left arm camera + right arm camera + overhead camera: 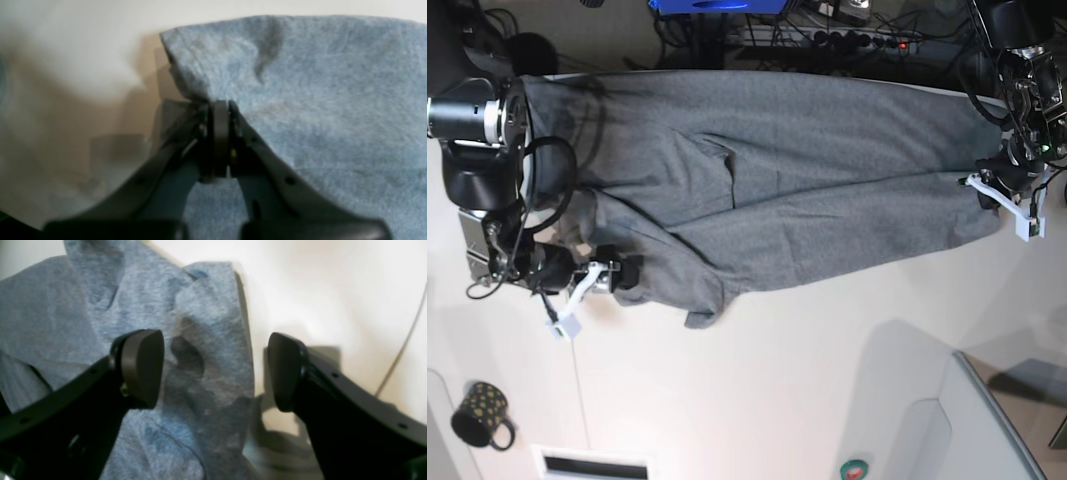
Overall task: Layout the t-shirt on the table in an organized manner, then fold the t-shirt properly
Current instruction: 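Fold the hem half over the shirt body with both grippers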
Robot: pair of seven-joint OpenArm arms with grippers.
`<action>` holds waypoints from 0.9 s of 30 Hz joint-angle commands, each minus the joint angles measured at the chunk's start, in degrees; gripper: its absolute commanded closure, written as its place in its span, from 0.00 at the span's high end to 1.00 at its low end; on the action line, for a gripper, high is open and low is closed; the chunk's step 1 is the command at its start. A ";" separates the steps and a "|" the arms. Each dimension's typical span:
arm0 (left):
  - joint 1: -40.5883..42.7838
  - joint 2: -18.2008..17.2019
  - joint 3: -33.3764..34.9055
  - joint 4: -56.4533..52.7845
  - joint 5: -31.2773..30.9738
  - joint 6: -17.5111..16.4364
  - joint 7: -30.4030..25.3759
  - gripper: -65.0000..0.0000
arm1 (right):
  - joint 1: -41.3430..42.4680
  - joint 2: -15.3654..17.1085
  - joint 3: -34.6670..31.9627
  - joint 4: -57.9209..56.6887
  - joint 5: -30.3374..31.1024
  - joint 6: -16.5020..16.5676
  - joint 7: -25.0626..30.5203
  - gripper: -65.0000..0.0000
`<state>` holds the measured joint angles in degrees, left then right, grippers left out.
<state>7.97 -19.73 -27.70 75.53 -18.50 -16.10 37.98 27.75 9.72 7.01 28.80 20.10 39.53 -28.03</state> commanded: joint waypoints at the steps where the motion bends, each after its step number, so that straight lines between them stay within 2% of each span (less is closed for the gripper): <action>1: -0.45 -1.24 -0.47 1.00 -0.44 0.14 -1.01 0.00 | 1.48 0.17 0.07 0.61 0.25 0.47 0.21 0.63; 6: -0.71 -1.24 -0.47 1.00 -0.44 0.14 -1.01 0.00 | 1.48 -0.79 0.07 0.61 0.25 0.47 0.21 0.39; 11: -0.80 -1.33 -0.47 1.00 -0.44 0.14 -1.01 0.00 | 1.48 -0.88 0.07 0.96 0.25 0.47 0.30 0.30; 15: -0.80 -1.42 -0.47 0.82 -0.44 0.14 -1.01 0.00 | 1.57 -0.88 0.07 1.14 0.25 0.47 0.38 0.03; 16: -0.80 -1.42 -0.47 0.82 -0.44 0.14 -1.01 0.00 | 1.57 -0.88 0.07 1.23 0.25 0.47 0.38 0.00; 22: -0.89 -1.42 -0.47 1.00 -0.44 0.14 -1.01 0.00 | -1.68 -0.88 0.16 10.46 0.34 0.47 -0.23 0.01; 27: -0.89 -1.50 -0.47 1.00 -0.44 0.14 -1.01 0.00 | -7.31 -0.97 0.42 23.99 0.52 0.47 -6.91 0.01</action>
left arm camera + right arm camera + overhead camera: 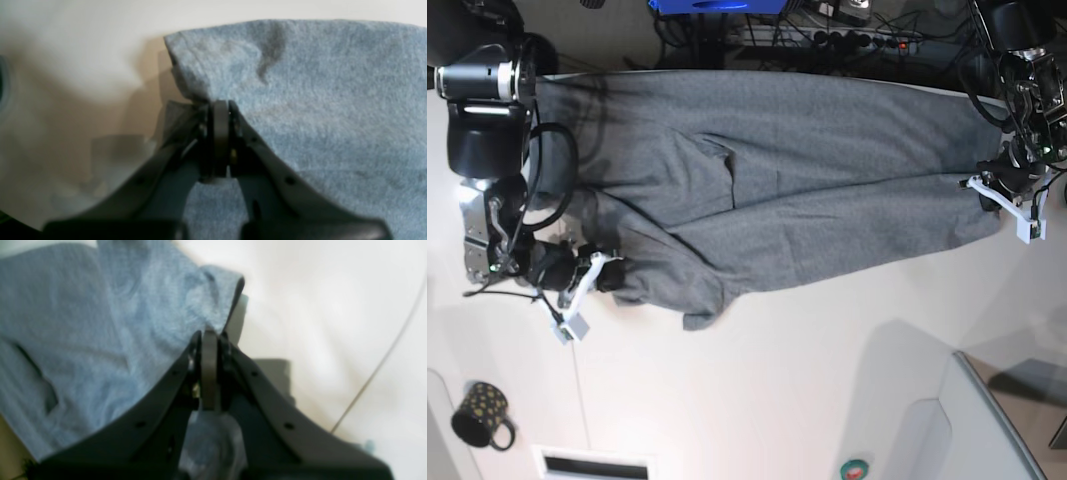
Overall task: Layout the t-shirt on the table in an organized manner, then fold the t-shirt properly
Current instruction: 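Fold the hem half over the shirt body with both grippers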
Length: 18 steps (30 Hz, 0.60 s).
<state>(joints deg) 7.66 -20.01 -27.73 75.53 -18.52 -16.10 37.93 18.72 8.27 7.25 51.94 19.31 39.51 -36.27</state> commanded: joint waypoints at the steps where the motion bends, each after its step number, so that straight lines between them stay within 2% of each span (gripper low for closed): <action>1: -0.58 -1.22 -0.45 1.00 -0.42 0.14 -0.97 0.00 | 0.40 0.47 0.18 4.01 1.39 0.49 0.27 0.01; 12: -1.73 -1.31 -0.45 1.09 -0.42 0.14 -0.97 0.00 | -10.94 0.30 0.36 32.67 1.57 0.49 -10.54 0.01; 18: -1.81 -1.48 -0.45 1.09 -0.33 0.14 -0.97 0.00 | -16.83 -1.55 0.36 42.78 1.57 0.49 -13.00 0.01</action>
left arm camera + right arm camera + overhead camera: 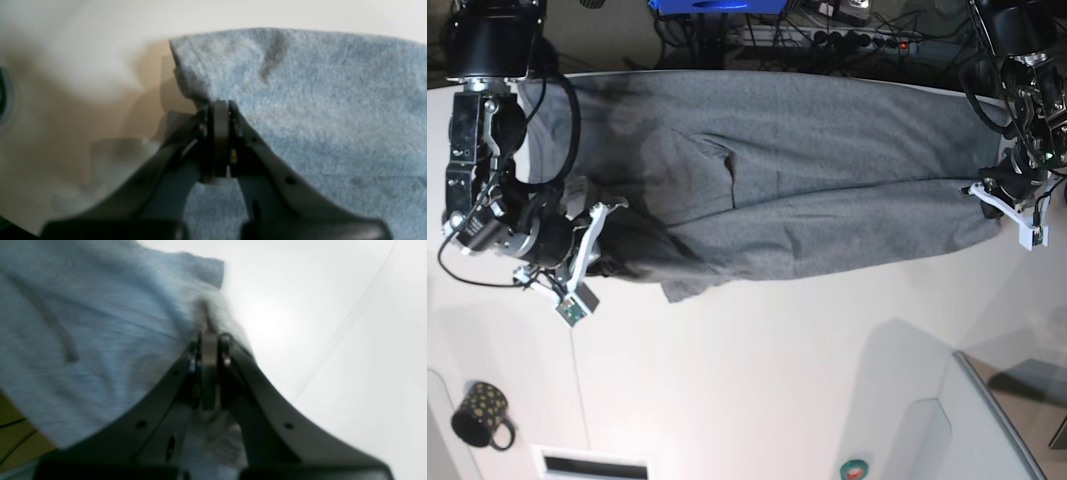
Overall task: Layout the t-shirt on the table in an organized manner, then fold the t-shirt properly
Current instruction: 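Fold the hem half over the shirt body with both grippers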
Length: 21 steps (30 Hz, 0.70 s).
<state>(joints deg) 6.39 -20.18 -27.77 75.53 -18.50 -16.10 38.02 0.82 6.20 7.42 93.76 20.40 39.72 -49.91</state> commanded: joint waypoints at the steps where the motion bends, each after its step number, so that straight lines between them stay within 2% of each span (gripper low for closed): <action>1: -0.63 -1.66 -0.41 1.09 -0.36 0.14 -1.05 0.00 | 0.89 0.44 0.18 0.97 0.48 0.28 0.28 0.01; 5: -0.46 -2.63 0.74 1.09 0.70 0.14 -1.05 0.00 | 0.02 0.35 0.10 0.09 0.48 0.28 0.37 0.01; 10: -0.20 -1.31 2.23 0.65 11.07 0.14 -1.05 0.00 | 0.02 0.35 0.10 -0.17 0.48 0.28 0.46 0.01; 14: -0.55 -0.25 0.21 0.56 13.45 0.14 -1.05 0.00 | 0.02 0.35 0.10 -0.17 0.48 0.28 0.37 0.01; 15: -0.55 -0.25 -0.49 0.56 13.27 0.14 -1.05 0.06 | 0.02 0.35 0.10 -0.17 0.48 0.28 0.28 0.01; 16: -0.55 -0.25 -0.93 0.56 13.27 0.14 -1.05 0.15 | 0.02 0.35 0.10 -0.17 0.48 0.28 0.28 0.01; 19: -0.55 -0.52 -1.11 0.91 13.27 0.14 -0.88 0.50 | 0.02 0.35 0.10 -0.17 0.48 0.28 0.20 0.01; 21: -0.63 -0.61 -1.29 0.91 13.18 0.14 -0.79 0.64 | 0.02 0.35 0.10 -0.17 0.48 0.28 0.20 0.01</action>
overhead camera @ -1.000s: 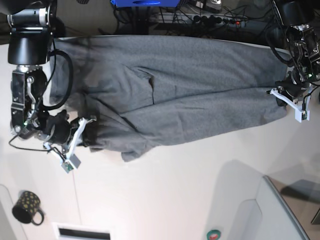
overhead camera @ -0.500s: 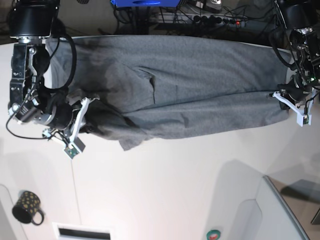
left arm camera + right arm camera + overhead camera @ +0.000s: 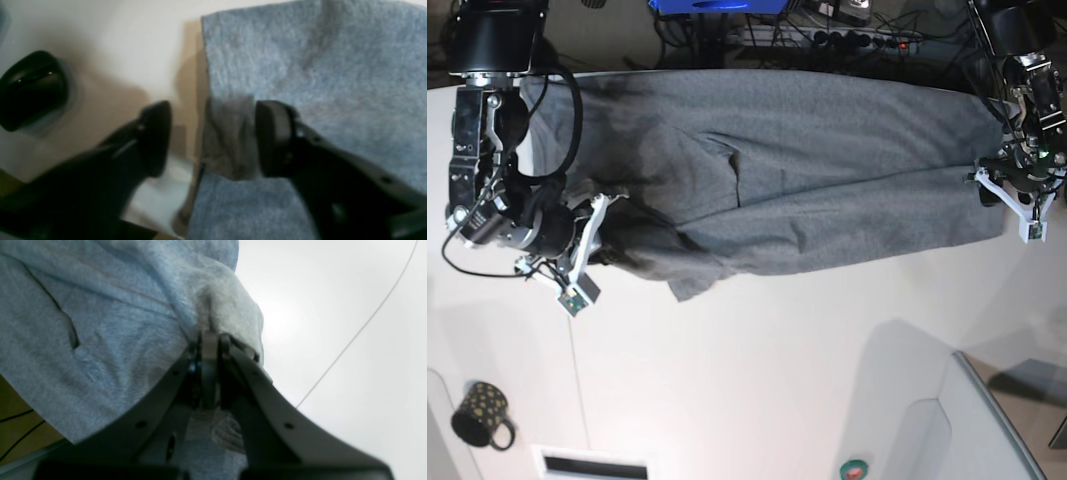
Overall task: Layout the t-shirt on the table in an organized manner, then fold the t-shirt properly
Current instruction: 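Fold the hem half over the shirt body with both grippers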
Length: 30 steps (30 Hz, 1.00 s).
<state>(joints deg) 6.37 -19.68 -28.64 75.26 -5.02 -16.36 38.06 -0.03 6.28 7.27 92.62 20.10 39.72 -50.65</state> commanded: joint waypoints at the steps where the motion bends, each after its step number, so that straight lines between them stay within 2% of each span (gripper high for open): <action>1: -0.61 -1.02 -1.29 1.18 -0.30 0.40 -0.75 0.70 | 0.87 0.27 0.25 0.96 0.78 0.28 0.94 0.01; 3: -0.61 -0.67 -3.58 1.18 -0.30 0.40 -0.75 0.74 | 0.87 0.27 0.25 0.96 0.78 0.28 0.94 0.01; 7: -1.58 -0.58 -7.97 1.18 -1.27 0.40 -0.75 0.74 | 0.87 0.27 0.25 0.96 0.78 0.28 0.94 0.01; 10: -3.25 -1.46 -12.02 -1.02 -6.81 0.40 -0.66 0.75 | 0.87 0.27 0.07 0.96 0.78 0.28 0.94 0.01; 14: -6.59 -4.54 -12.37 -8.85 -15.60 0.14 -0.66 0.76 | 0.87 0.27 -0.01 0.96 0.78 0.28 0.94 0.01; 18: -10.46 -7.09 -10.96 -18.96 -20.87 -5.05 -1.01 0.76 | 0.87 0.27 -0.01 0.96 0.78 0.28 0.94 0.01; 20: -13.01 -7.53 -10.17 -23.53 -20.96 -6.28 -1.18 0.76 | 0.87 0.27 -0.10 0.96 0.78 0.28 0.94 0.01; 24: -16.09 -7.44 -9.91 -27.48 -20.87 -6.45 -1.36 0.76 | 0.87 0.35 -0.10 0.96 0.78 0.28 0.94 0.01; 27: -17.40 -7.35 -9.82 -30.47 -20.43 -6.19 -4.61 0.76 | 0.87 0.35 -0.10 0.96 0.78 0.28 0.85 0.01; 30: -20.66 -7.26 -8.32 -37.59 -15.42 -6.19 -7.25 0.76 | 0.78 0.44 0.07 0.96 0.78 0.28 0.85 0.01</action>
<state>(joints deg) -13.34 -25.91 -37.17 37.08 -19.81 -22.20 31.42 -0.05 6.33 7.14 92.62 20.10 39.75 -50.85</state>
